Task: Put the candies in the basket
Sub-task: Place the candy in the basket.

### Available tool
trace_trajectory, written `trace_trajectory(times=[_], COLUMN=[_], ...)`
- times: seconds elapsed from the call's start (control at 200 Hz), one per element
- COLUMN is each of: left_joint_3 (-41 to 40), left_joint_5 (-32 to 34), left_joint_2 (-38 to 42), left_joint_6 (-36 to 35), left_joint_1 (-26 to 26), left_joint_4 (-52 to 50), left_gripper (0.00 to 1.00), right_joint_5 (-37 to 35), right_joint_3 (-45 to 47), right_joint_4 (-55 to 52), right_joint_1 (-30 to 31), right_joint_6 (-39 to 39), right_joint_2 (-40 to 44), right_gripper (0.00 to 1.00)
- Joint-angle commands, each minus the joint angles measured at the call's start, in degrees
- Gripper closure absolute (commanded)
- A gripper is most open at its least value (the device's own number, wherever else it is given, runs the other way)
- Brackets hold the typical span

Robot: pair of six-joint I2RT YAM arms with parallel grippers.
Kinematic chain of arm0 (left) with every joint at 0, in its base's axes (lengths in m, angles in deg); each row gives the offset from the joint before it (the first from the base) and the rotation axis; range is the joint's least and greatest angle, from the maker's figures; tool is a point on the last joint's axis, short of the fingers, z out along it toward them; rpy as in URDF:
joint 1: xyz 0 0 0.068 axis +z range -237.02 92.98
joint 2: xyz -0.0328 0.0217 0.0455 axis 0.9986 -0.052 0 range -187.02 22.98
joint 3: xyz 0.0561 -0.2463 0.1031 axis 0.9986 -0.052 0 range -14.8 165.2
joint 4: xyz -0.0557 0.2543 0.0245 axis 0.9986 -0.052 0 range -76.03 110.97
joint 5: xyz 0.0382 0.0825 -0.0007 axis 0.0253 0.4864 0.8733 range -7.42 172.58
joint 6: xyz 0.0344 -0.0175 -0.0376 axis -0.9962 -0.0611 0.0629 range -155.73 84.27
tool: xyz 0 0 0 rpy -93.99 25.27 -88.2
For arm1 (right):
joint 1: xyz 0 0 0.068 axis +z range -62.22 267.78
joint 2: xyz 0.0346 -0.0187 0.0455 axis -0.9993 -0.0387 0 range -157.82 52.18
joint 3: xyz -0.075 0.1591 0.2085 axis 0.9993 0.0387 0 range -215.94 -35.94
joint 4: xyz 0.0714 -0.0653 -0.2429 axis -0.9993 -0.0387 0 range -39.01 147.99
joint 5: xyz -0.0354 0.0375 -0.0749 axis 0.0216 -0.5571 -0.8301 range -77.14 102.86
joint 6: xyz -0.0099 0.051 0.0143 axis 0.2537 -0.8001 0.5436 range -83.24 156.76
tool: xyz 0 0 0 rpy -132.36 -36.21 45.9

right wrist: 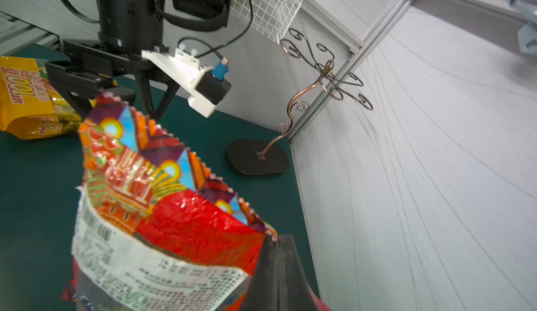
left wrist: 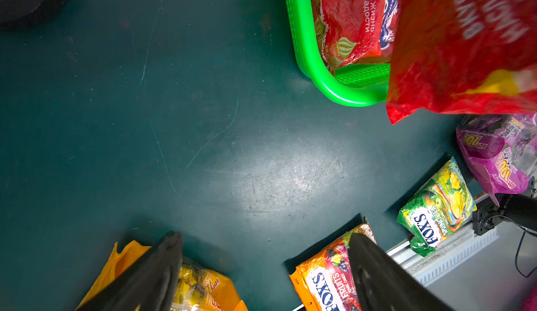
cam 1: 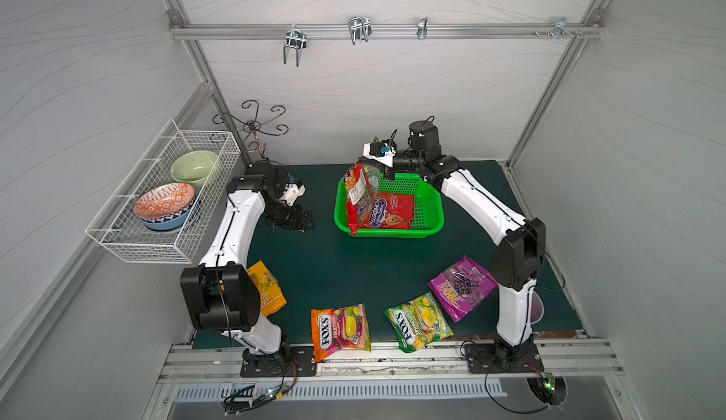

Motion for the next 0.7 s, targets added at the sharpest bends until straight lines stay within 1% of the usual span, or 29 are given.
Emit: trace_trajectory(times=[0.0,0.21,0.325,0.41,0.58,0.695], left_joint_3=[0.86,1.4,2.59,2.97,2.47,2.0], left_joint_5=[-1.83,-4.58,-5.47,-5.7,-5.99,-6.09], left_joint_2=[-0.6,-0.7,-0.99,-1.39,-1.94,-1.68], left_joint_6=[0.42,0.8,2.06,2.27,2.27,2.37], left_joint_1=[-0.04,-0.06,-0.1,-0.05,-0.23,-0.39], left_joint_4=[0.68,1.12,1.26,1.23,1.58,2.14], left_gripper=[0.07,0.08,0.08,0.08,0.08,0.08], right_joint_5=[1.65,3.24,3.21,3.25,3.49,5.12], right_joint_3=[-6.14,-10.34,-10.94,-11.01,-10.74,-7.46], right_joint_4=[7.02,8.06,8.91,10.92,15.87,19.05], right_joint_1=[-0.27,-0.23,-0.4,-0.98,-2.63,-3.95], right_joint_6=[-0.03,-0.61,1.08,0.78,-3.1,-7.16], right_joint_2=[-1.09,-5.0,-6.45,-7.88,-11.6,-12.24], right_gripper=[1.0,1.0,1.0,1.0,1.0,1.0])
